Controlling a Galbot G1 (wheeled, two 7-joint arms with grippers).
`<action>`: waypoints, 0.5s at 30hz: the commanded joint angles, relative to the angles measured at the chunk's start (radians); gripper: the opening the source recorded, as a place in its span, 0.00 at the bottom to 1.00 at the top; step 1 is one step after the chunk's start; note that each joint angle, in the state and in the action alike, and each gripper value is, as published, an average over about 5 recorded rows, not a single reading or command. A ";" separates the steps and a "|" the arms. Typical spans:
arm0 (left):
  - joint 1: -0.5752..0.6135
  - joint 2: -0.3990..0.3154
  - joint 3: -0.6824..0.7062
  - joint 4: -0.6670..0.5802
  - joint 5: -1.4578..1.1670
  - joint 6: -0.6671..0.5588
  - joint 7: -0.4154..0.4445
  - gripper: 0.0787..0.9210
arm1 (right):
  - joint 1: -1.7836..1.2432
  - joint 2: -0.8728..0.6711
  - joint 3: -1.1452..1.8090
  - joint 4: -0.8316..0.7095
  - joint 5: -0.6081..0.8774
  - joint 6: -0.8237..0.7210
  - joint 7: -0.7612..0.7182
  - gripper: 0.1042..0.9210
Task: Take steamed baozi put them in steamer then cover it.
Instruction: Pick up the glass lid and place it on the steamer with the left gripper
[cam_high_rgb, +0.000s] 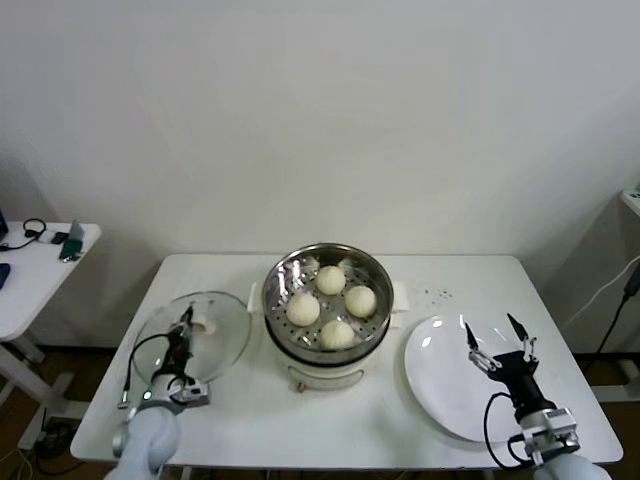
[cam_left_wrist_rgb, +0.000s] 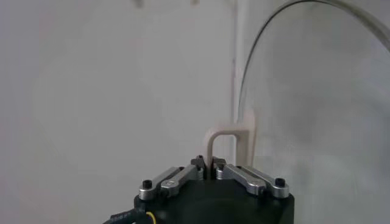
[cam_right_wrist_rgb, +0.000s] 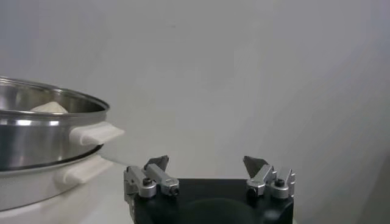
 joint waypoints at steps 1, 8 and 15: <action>0.128 0.066 -0.018 -0.248 -0.046 0.092 -0.013 0.09 | 0.009 -0.010 0.002 -0.013 0.001 0.002 0.000 0.88; 0.237 0.136 -0.023 -0.479 -0.071 0.270 0.004 0.09 | 0.035 -0.036 -0.009 -0.048 0.002 0.002 0.000 0.88; 0.272 0.224 -0.005 -0.645 -0.098 0.403 0.043 0.09 | 0.073 -0.073 -0.044 -0.084 0.008 -0.002 0.002 0.88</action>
